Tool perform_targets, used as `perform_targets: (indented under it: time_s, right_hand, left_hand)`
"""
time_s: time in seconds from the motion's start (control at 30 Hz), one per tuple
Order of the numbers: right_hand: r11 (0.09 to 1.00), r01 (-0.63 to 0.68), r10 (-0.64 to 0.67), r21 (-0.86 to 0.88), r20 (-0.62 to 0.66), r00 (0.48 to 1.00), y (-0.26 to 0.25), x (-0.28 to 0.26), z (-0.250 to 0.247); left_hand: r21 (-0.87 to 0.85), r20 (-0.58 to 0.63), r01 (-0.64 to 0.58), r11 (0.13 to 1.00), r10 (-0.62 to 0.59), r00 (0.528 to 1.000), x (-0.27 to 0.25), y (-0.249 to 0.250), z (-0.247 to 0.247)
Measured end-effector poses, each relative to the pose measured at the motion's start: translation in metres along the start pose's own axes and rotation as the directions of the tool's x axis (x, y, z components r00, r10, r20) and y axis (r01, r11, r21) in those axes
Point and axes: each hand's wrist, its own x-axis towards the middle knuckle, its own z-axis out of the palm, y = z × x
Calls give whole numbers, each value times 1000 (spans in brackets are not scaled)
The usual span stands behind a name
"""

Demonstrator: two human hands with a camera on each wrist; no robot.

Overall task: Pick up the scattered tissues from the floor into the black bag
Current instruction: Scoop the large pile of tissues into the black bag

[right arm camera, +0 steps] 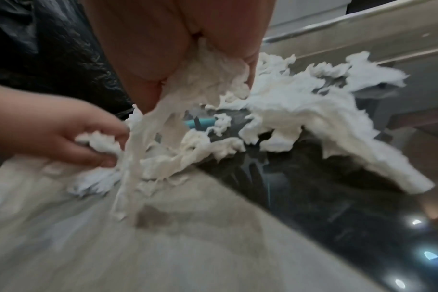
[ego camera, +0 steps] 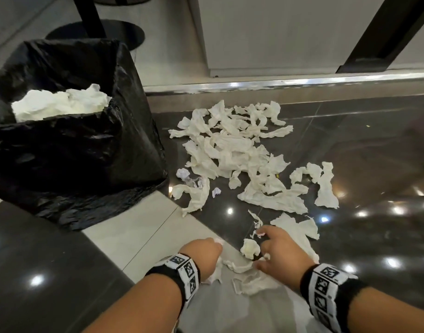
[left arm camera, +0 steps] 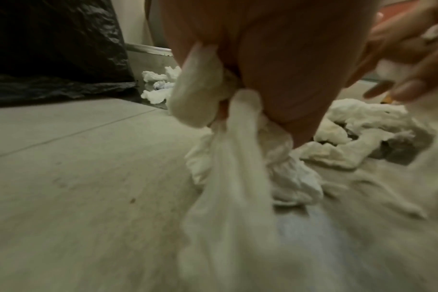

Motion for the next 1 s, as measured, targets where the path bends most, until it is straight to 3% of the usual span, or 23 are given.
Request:
perform_targets:
  time_s: [0.13,0.23,0.3,0.4,0.5,0.57,0.63,0.67,0.7,0.8,0.83,0.87,0.9,0.93,1.0]
  right_hand:
    - [962,172,-103,-212,301,948,-18,3,34]
    - [927,247,-141,-281,347,927,-23,3,44]
    - [962,196,-131,-189,312,941,-23,7,37]
    - [1000,6,-8,14,118,993,-22,13,17]
    - [980,-108,115,168,-30,993,-23,17,-7]
    - [963,-126,152,238,-96,984,-24,16,-19]
    - [950,-114,161,292,-141,977,-26,14,-25]
    - [946,-107,159,307,-150,976,-26,12,-26]
    - [945,-105,158,310,-152,976,-27,10,-26]
    - [960,-97,139,262,-147,979,-29,4,-26]
    - [968,-98,131,229,-133,982,-30,1,-27]
    - [975,-96,121,200,-118,986,-31,-2,-29]
    - [980,-90,111,178,-108,988,-32,-5,-33]
    - [983,-79,97,165,-109,989,-32,-8,-36]
    - [985,-58,79,163,-122,989,-34,-13,-44]
  left_hand:
    - [14,-64,-20,1000,21,998,-12,-12,-8]
    - [-11,-132,8,1000,-9,991,-23,-25,-12]
    - [-33,-169,23,999,-29,985,-30,-33,-16]
    - [-50,-195,35,998,-44,980,-40,-44,-24]
    - [-49,-214,31,998,-40,976,-54,-52,-46]
    - [-45,-294,22,999,-35,955,-68,-56,-76]
    - [-60,-451,25,998,-50,891,-88,-65,-121]
    - [-81,-559,36,996,-75,826,-100,-72,-148]
    - [-109,-680,46,993,-108,725,-112,-81,-177]
    - [-216,-912,101,971,-237,335,-151,-121,-259]
    - [-257,-930,134,957,-282,237,-159,-139,-280]
    - [-298,-929,168,940,-326,175,-165,-155,-296]
    - [-345,-912,193,919,-376,162,-168,-171,-307]
    - [-384,-882,220,897,-427,202,-167,-186,-313]
    - [-377,-771,358,855,-503,391,-159,-210,-309]
